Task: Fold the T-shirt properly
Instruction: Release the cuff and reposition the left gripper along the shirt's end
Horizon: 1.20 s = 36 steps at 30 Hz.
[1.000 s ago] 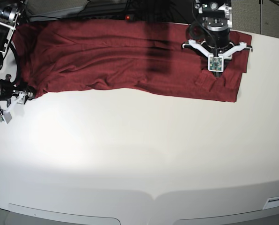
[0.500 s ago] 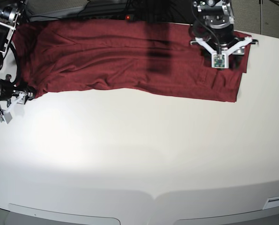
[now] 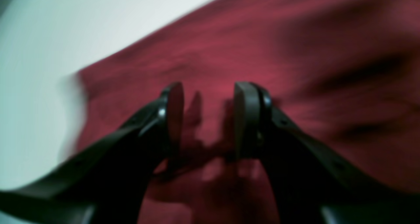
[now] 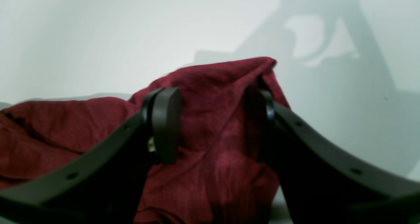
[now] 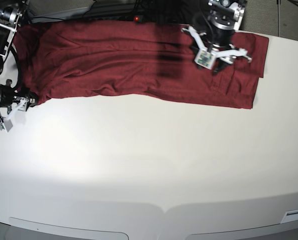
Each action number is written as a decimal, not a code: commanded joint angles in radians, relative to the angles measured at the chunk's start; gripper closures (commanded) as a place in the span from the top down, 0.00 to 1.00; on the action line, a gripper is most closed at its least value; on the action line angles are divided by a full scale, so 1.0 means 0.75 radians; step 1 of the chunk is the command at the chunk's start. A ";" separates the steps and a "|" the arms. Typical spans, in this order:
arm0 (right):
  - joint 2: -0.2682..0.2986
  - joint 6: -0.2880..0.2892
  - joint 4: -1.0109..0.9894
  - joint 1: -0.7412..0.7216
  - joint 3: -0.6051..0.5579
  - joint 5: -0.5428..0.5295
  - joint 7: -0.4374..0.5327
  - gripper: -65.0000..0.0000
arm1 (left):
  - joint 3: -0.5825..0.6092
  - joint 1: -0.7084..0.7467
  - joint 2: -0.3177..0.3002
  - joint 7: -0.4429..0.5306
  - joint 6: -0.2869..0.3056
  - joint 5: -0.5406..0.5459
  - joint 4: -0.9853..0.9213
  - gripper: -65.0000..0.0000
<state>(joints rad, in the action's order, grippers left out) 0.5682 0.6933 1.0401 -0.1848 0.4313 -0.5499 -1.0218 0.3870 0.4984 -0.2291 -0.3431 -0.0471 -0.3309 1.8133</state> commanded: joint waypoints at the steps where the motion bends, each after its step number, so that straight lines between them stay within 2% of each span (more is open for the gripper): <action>1: 0.032 0.006 0.018 -0.027 0.006 -0.014 0.017 0.48 | -0.005 -0.002 -0.003 0.025 -0.011 -0.006 0.025 0.38; 14: 0.032 0.006 0.018 -0.026 0.006 -0.014 0.014 0.48 | -0.019 -0.052 -0.006 -0.035 -0.051 -0.085 0.004 0.38; 19: 0.032 0.006 0.018 -0.026 0.006 -0.014 0.015 0.48 | -0.019 -0.075 -0.006 -0.035 -0.054 -0.204 -0.145 0.38; 20: 0.032 0.006 0.018 -0.026 0.006 -0.014 0.015 0.48 | -0.019 -0.080 -0.006 -0.036 -0.067 -0.214 -0.169 0.38; 24: 0.032 0.006 0.018 -0.026 0.006 -0.014 0.014 0.48 | -0.019 -0.093 -0.006 -0.036 -0.243 -0.223 -0.197 0.38; 25: 0.032 0.006 0.018 -0.026 0.006 -0.014 0.013 0.48 | -0.019 -0.097 -0.006 -0.037 -0.262 -0.223 -0.197 0.38; 36: 0.032 0.006 0.018 -0.026 0.006 -0.014 0.013 0.48 | -0.019 -0.113 -0.010 -0.111 -0.262 -0.222 -0.193 0.38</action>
<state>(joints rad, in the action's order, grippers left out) 0.5678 0.6933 1.0401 -0.1852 0.4313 -0.5518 -1.0222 0.3744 0.4103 -0.2325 -0.4164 -0.2356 -0.4904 1.6558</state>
